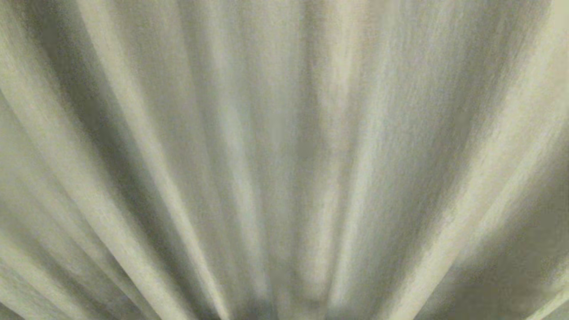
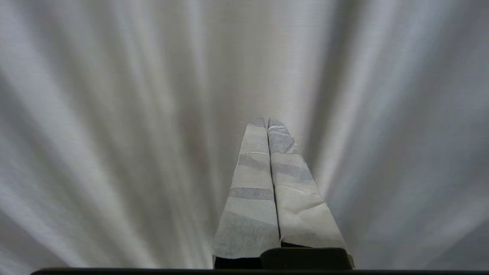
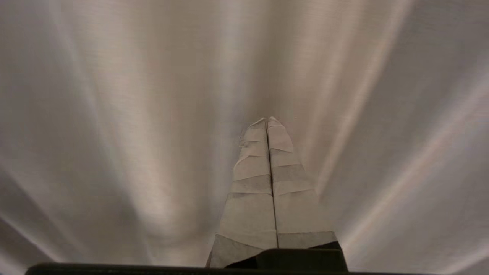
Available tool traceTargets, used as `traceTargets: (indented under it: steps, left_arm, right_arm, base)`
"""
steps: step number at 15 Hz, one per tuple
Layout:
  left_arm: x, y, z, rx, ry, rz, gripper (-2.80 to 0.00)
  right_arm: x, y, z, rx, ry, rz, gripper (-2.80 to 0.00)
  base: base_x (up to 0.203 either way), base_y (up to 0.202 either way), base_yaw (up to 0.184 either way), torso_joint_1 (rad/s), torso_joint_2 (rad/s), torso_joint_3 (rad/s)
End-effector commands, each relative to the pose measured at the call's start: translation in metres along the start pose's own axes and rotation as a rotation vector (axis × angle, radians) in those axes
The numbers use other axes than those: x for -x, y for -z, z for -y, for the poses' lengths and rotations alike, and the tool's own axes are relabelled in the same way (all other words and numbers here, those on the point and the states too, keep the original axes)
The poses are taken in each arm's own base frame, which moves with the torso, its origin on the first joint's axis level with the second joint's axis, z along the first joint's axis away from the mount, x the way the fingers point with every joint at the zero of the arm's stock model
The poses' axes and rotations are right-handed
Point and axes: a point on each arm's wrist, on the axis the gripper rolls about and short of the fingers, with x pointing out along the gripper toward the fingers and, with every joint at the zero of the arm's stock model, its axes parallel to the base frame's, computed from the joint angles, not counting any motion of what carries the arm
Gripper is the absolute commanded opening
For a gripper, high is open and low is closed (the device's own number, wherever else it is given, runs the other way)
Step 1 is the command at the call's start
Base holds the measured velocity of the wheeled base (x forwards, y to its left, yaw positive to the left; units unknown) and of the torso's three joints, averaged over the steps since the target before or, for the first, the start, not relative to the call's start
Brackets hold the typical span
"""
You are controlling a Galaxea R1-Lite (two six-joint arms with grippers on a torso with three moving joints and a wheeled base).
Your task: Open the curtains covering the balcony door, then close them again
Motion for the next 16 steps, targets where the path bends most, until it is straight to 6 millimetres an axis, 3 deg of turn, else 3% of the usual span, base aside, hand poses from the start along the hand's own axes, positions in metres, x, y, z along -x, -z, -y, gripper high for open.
traceTargets:
  steps: [1, 16]
  left_arm:
    - [-0.0001, 0.0, 0.0, 0.0, -0.001, 0.0, -2.8]
    - [-0.0001, -0.0001, 0.0, -0.004, 0.001, -0.001, -2.8]
  right_arm:
    - [0.0, 0.0, 0.0, 0.001, 0.0, 0.001, -2.8]
    - [0.0, 0.0, 0.0, 0.001, 0.0, 0.001, -2.8]
  base:
    - [0.0, -0.192, 0.002, -0.007, 0.0, 0.002]
    - [0.0, -0.191, 0.003, 0.003, 0.0, 0.003]
